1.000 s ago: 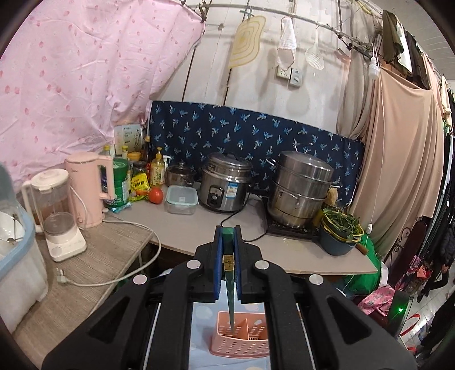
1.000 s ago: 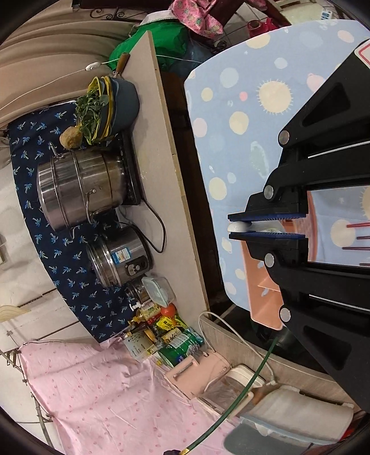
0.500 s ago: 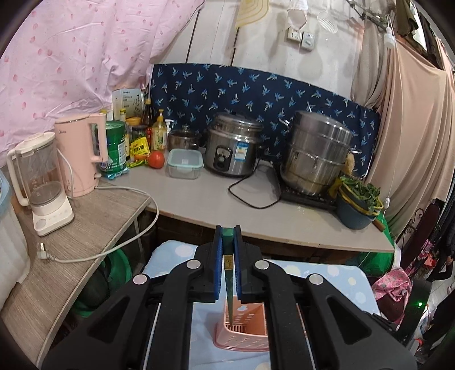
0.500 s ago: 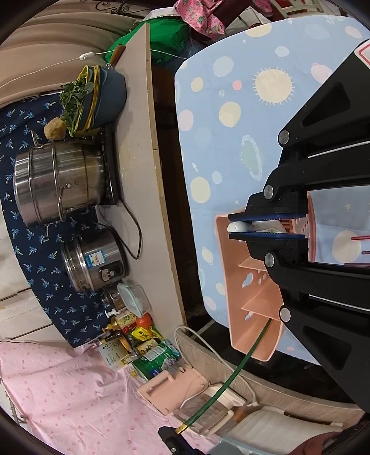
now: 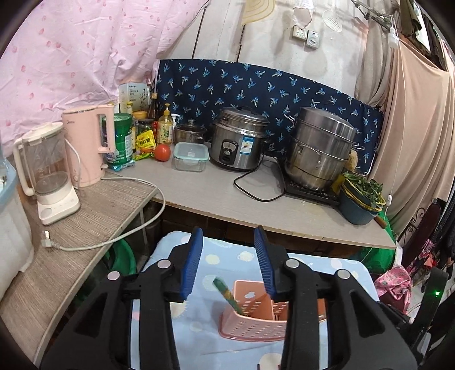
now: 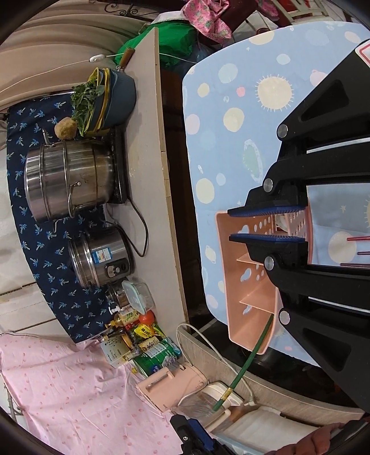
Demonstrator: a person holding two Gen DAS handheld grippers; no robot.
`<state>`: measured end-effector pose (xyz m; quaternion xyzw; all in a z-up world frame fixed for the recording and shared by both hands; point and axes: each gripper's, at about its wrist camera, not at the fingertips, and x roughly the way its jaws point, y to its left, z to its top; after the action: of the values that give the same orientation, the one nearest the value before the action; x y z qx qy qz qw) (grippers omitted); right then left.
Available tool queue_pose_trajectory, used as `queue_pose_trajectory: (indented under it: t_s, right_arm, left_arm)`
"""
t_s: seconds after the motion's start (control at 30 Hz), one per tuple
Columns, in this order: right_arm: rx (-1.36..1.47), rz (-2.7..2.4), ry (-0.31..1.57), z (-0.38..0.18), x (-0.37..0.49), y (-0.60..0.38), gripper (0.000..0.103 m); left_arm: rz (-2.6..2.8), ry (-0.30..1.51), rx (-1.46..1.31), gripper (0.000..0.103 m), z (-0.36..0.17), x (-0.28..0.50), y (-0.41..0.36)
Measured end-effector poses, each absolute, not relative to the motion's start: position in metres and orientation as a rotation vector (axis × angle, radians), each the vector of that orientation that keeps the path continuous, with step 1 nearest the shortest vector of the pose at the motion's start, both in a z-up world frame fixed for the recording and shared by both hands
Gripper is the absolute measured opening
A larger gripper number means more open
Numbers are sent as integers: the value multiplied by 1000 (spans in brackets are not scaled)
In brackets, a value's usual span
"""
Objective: Organize utensils
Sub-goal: 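Open the left tool to release the chopstick while the right tool releases the spoon, then move both open tools back down toward the chopsticks on the table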
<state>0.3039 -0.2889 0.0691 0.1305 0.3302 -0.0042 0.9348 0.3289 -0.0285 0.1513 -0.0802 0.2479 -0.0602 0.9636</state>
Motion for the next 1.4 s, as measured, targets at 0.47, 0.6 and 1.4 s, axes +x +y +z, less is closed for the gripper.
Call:
queue_pose_trajectory:
  t_s: [0.47,0.6,1.4]
  right_arm:
    - [247,18,686,67,228,-273,20]
    - [227,26,702,58,198,-263,21]
    - [197,8,885,-37,58,-240,22]
  left_arm:
    - [-94,564,-84,36,132,267,-18]
    - [-83,593,-57,36,116,246,-14]
    - [-109,874,14,36,-19,125,-6]
